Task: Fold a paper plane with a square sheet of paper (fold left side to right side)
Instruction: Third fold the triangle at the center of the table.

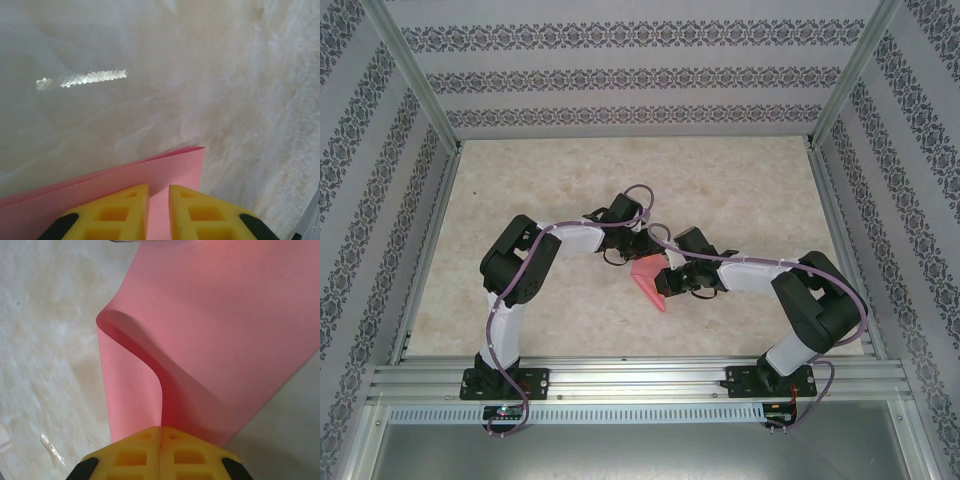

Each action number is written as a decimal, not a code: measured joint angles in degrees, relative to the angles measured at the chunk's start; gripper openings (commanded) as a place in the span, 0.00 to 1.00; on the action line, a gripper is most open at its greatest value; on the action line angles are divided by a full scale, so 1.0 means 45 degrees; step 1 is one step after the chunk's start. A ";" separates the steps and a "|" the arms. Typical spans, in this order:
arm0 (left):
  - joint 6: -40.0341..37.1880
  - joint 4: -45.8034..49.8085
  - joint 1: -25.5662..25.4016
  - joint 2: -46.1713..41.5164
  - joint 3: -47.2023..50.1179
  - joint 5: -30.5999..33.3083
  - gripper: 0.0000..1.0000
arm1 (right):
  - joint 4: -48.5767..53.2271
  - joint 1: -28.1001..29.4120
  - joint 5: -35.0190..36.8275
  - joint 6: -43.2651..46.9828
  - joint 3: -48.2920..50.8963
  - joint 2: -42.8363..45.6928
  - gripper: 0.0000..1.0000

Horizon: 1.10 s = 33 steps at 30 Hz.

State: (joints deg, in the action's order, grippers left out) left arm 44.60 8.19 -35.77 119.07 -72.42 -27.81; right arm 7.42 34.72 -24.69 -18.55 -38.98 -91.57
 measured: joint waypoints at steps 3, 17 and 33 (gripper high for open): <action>0.0000 -0.0005 0.0000 0.0000 0.0000 0.0000 0.20 | 0.0078 0.0000 0.0000 -0.0005 -0.0010 -0.0126 0.01; 0.0000 -0.0010 0.0000 0.0000 0.0000 0.0000 0.20 | 0.0102 0.0034 -0.0010 -0.0160 -0.0068 -0.0257 0.02; -0.0442 0.0913 0.0083 -0.0141 -0.0452 0.0053 0.38 | 0.0335 0.0034 -0.0355 -0.0583 -0.0559 -0.0806 0.02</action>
State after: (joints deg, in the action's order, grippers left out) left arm 42.61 12.29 -35.40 118.43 -74.46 -27.57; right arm 8.93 34.87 -26.28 -21.17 -41.50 -95.20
